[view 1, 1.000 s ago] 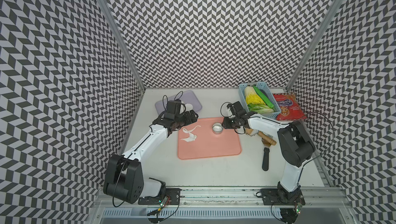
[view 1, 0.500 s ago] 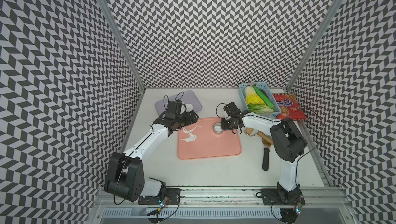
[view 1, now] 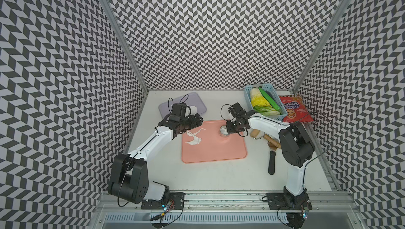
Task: Roll out the dumpling wrappers from the dough
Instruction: Place the dumpling wrapper at the center of the board.
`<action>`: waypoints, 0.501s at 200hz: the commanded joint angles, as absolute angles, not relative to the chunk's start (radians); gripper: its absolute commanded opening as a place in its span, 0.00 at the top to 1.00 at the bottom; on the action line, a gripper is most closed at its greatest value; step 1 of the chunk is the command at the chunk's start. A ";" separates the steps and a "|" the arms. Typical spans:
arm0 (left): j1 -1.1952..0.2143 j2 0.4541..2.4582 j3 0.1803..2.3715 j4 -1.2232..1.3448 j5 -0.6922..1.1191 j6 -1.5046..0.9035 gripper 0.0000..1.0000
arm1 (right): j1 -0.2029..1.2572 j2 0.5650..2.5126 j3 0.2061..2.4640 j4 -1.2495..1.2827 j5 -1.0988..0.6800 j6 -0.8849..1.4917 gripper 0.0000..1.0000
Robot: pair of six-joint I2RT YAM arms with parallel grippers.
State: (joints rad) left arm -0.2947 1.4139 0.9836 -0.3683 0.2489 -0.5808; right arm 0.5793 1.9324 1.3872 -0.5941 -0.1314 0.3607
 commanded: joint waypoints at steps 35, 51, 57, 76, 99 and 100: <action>-0.310 1.464 1.011 -0.341 0.364 -0.553 0.35 | 0.636 1.851 1.428 -0.612 -0.139 0.316 0.99; -0.327 1.494 1.031 -0.330 0.417 -0.544 0.41 | 0.654 1.855 1.437 -0.609 -0.131 0.316 1.00; -0.336 1.506 1.041 -0.327 0.433 -0.541 0.41 | 0.661 1.857 1.440 -0.610 -0.130 0.316 1.00; -0.376 1.554 1.082 -0.330 0.453 -0.530 0.40 | 0.677 1.864 1.453 -0.613 -0.115 0.325 1.00; -0.427 1.604 1.128 -0.327 0.471 -0.524 0.38 | 0.692 1.871 1.472 -0.624 -0.094 0.328 1.00; -0.430 1.607 1.130 -0.327 0.471 -0.523 0.38 | 0.692 1.871 1.471 -0.624 -0.095 0.328 1.00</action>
State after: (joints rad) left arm -0.3832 1.5707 1.0706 -0.3504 0.4168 -0.5465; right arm 0.6762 1.8732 1.4319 -0.6300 -0.1238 0.3294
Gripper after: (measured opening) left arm 0.611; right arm 0.078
